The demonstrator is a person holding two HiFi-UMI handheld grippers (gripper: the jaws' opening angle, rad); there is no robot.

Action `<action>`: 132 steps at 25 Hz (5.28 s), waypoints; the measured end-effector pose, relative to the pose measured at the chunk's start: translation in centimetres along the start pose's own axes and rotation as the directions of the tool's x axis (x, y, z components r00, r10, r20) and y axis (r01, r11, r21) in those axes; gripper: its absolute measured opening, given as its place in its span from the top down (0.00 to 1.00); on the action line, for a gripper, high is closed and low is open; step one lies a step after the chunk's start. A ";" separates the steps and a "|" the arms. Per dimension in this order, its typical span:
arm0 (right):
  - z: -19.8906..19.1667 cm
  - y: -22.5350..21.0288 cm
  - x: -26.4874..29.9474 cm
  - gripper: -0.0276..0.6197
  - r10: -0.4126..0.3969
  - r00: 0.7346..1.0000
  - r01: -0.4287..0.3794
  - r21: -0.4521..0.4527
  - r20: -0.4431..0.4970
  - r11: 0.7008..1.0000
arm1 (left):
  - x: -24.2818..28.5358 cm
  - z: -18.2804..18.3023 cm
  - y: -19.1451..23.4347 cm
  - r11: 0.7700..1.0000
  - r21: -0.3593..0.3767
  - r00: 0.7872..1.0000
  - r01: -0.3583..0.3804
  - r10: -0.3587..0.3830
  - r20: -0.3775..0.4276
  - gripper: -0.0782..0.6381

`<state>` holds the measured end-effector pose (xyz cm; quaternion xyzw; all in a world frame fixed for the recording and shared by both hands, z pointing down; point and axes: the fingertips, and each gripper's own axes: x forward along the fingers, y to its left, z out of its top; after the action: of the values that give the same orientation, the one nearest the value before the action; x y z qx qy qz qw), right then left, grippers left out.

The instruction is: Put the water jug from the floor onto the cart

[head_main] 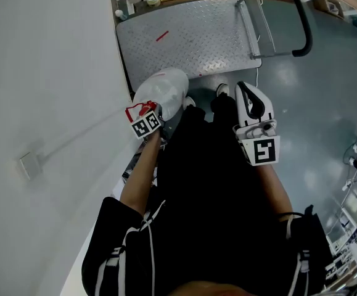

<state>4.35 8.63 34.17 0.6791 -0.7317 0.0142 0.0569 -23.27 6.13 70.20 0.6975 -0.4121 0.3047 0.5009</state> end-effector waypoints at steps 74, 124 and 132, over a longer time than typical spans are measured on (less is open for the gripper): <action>-1.4 -19.3 17.8 0.93 -0.075 0.995 0.085 0.158 -0.073 0.984 | 21.7 25.2 -17.2 0.954 0.299 0.990 -0.012 0.054 -0.132 0.80; -1.5 -18.3 13.6 0.93 -0.098 0.993 0.105 0.122 -0.059 0.987 | 10.1 20.5 -37.2 0.596 0.635 0.804 0.492 -0.591 -0.067 0.81; -0.9 -14.7 16.3 0.93 0.018 1.000 -0.015 0.136 -0.022 0.991 | 3.9 23.5 -36.6 0.642 0.697 0.800 0.320 -0.578 0.165 0.80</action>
<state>17.88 -8.56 35.91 0.6751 -0.7339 0.0725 0.0189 11.03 -11.41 49.73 0.9500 -0.1802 0.1503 0.2060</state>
